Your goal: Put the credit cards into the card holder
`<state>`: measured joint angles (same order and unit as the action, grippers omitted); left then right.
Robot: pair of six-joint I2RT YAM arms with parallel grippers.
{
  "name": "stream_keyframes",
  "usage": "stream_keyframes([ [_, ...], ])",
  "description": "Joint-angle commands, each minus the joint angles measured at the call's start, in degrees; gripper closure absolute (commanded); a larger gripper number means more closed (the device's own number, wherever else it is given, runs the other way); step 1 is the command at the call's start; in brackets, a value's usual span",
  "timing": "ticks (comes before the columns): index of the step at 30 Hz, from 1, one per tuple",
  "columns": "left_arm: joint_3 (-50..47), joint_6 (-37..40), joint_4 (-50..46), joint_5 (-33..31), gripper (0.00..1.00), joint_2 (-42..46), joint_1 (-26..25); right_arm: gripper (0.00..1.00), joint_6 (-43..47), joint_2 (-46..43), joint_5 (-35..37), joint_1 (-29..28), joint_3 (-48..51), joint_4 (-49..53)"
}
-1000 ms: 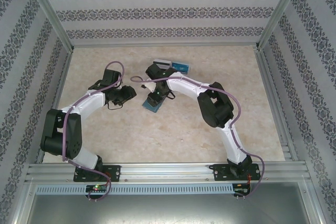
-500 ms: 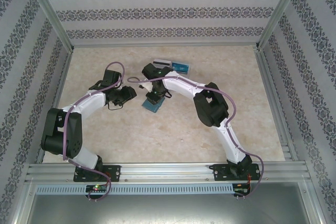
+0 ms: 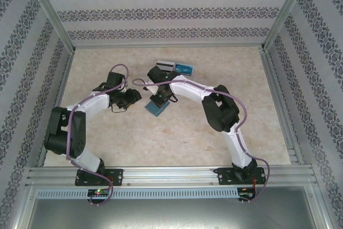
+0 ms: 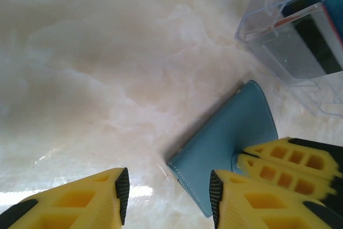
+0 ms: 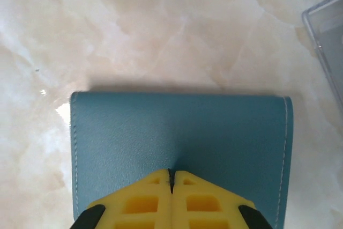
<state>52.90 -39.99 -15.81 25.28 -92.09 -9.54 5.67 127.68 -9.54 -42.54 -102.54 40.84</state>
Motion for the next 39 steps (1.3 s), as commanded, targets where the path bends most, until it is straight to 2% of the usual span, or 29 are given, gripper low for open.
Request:
stream_keyframes([
  [1,3.1,0.5,-0.3,2.4,0.54,-3.1,-1.4,1.00,-2.4,-4.0,-5.5,-0.3,2.6,-4.5],
  [6,7.5,2.2,-2.9,2.9,0.52,-8.2,-4.6,1.00,-4.6,-5.1,-10.1,0.9,6.7,-8.3],
  [11,6.4,1.7,-4.6,3.7,0.52,-11.3,-5.0,1.00,-8.2,-7.7,-13.1,2.1,13.1,-16.0],
  [21,-0.9,-1.0,-1.8,7.9,0.52,-10.3,-5.2,1.00,-16.2,-12.9,-18.0,4.0,22.7,-34.9],
  [31,-0.8,-3.0,0.7,8.2,0.52,-11.6,-6.1,1.00,-27.5,-14.7,-24.4,7.6,27.0,-48.9],
  [34,-0.4,-3.2,0.7,8.7,0.52,-12.0,-6.2,1.00,-27.4,-13.7,-25.0,8.1,25.2,-45.1],
  [36,-0.1,-2.6,-0.7,7.8,0.52,-10.7,-6.2,1.00,-24.6,-15.6,-22.7,7.9,25.8,-41.5],
  [37,0.2,-2.3,-1.6,6.9,0.51,-9.8,-6.0,0.95,-23.3,-16.4,-21.7,7.9,25.6,-38.5],
  [39,0.5,-1.4,-3.8,4.5,0.47,-7.1,-5.2,0.74,-18.4,-17.2,-19.1,7.8,23.3,-28.0],
])
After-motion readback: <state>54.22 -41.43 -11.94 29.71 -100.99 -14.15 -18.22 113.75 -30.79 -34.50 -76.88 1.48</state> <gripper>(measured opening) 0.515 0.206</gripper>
